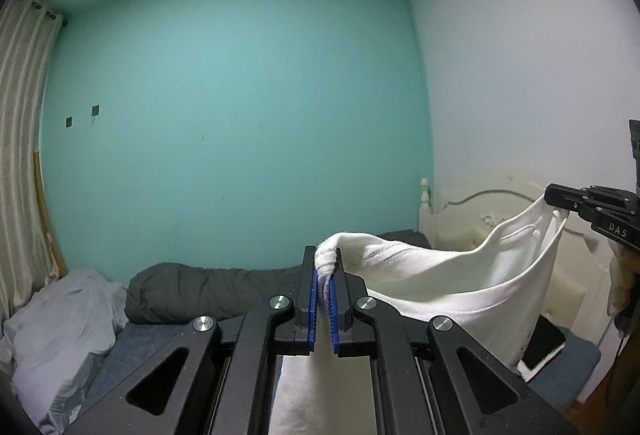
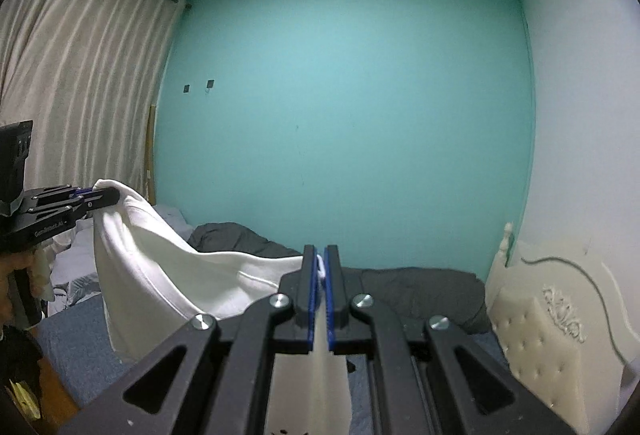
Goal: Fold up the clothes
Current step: 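Hold the shirt hem up with both tools, letting the shirt hang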
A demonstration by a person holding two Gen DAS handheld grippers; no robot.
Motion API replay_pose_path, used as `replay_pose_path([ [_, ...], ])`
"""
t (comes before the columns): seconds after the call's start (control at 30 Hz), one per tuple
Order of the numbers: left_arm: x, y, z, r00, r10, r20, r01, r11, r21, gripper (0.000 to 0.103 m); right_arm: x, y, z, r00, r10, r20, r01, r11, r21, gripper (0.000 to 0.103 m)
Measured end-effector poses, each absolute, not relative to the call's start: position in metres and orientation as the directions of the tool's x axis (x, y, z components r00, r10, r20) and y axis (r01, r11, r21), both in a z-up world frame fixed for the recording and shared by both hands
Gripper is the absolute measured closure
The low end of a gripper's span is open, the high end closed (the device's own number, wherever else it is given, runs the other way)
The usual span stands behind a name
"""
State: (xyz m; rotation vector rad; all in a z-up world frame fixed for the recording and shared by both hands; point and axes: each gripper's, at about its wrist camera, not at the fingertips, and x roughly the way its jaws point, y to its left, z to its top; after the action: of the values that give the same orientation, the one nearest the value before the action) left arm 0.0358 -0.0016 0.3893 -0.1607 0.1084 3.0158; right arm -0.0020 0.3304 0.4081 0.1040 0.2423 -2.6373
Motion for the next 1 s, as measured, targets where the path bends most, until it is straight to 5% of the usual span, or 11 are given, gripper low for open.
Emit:
replay_pose_path([
  [0.27,0.066,-0.008,0.371,-0.983,0.136,-0.121,-0.144,-0.988,0.059,0.099,0.033,0.341,0.402,-0.863,-0.492,-0.118,0.504,-0.854,-0.125,0.1],
  [1.0,-0.014,-0.011,0.229,-0.914,0.113,-0.389,-0.119,-0.993,-0.009,0.099,-0.059,0.31,0.258,-0.802,-0.481,-0.354,0.521,-0.854,-0.018,0.1],
])
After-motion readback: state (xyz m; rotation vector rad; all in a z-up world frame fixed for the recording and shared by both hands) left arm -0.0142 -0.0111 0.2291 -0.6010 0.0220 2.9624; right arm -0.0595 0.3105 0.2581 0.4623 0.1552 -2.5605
